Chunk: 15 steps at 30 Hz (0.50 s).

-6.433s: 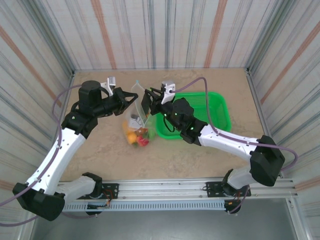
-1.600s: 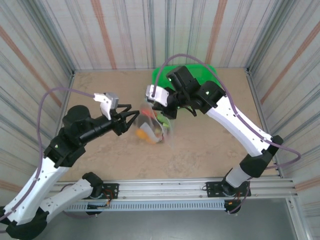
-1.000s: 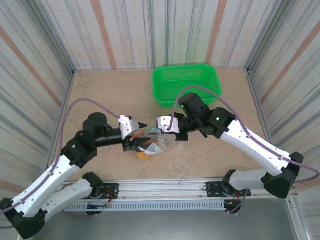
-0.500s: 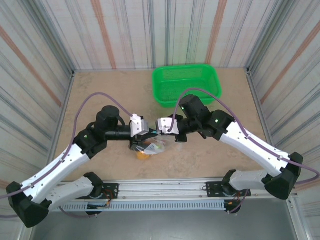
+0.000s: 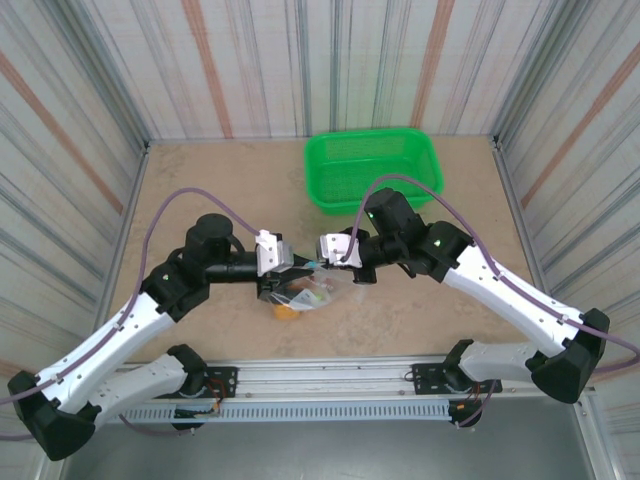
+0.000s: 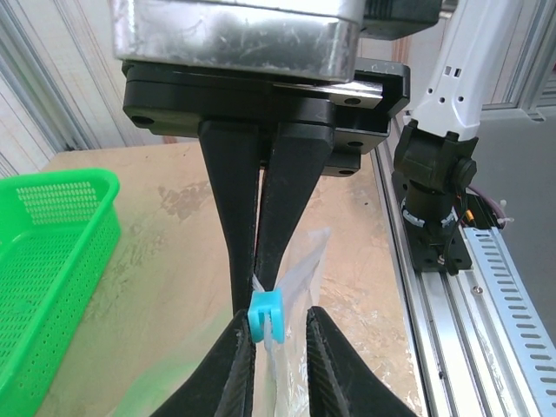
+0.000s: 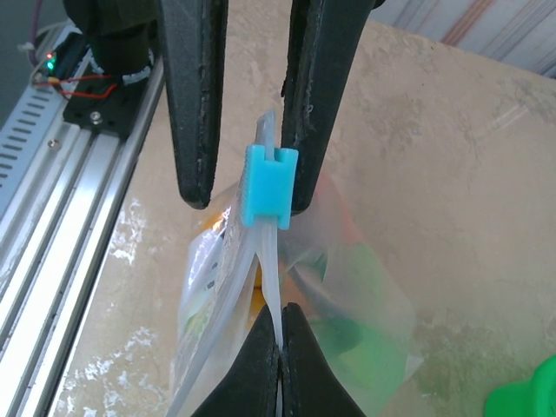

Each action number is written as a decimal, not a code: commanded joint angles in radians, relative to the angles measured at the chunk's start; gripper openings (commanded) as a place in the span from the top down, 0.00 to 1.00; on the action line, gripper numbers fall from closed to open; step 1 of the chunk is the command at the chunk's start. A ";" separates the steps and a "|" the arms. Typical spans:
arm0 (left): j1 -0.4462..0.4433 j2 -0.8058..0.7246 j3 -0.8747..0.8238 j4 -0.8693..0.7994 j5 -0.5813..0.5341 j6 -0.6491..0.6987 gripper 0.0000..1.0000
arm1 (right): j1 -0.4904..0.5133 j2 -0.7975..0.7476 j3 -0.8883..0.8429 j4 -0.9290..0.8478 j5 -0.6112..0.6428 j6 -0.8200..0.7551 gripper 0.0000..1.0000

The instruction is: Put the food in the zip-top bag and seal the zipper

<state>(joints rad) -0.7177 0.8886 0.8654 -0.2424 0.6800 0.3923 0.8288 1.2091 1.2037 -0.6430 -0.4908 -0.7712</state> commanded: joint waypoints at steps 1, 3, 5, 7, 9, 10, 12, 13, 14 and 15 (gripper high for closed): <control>-0.005 -0.007 -0.016 0.022 0.011 -0.017 0.80 | -0.008 -0.022 -0.010 0.003 -0.015 0.013 1.00; -0.005 -0.004 -0.016 0.019 0.009 -0.016 0.80 | -0.008 -0.024 -0.010 0.005 -0.017 0.013 1.00; -0.005 -0.002 -0.017 0.014 0.006 -0.017 0.79 | -0.008 -0.024 -0.012 0.008 -0.018 0.015 1.00; -0.005 -0.003 -0.022 0.018 -0.005 -0.022 0.79 | -0.008 -0.027 -0.014 0.009 -0.020 0.014 1.00; -0.003 -0.004 -0.032 0.032 -0.019 -0.035 0.75 | -0.009 -0.028 -0.016 0.011 -0.020 0.016 1.00; 0.000 -0.005 -0.038 0.038 -0.019 -0.036 0.73 | -0.009 -0.028 -0.016 0.011 -0.020 0.018 1.00; 0.001 -0.004 -0.044 0.046 -0.019 -0.041 0.73 | -0.011 -0.027 -0.018 0.011 -0.022 0.018 1.00; 0.001 -0.003 -0.044 0.047 -0.017 -0.041 0.74 | -0.010 -0.026 -0.018 0.011 -0.023 0.021 1.00; 0.001 -0.001 -0.044 0.047 -0.014 -0.041 0.75 | -0.011 -0.026 -0.020 0.012 -0.026 0.020 1.00; 0.001 0.000 -0.043 0.047 -0.012 -0.040 0.78 | -0.010 -0.024 -0.021 0.013 -0.027 0.020 1.00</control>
<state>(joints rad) -0.7174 0.8902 0.8284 -0.2256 0.6682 0.3626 0.8242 1.2079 1.1915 -0.6350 -0.4957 -0.7681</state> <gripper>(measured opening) 0.237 0.047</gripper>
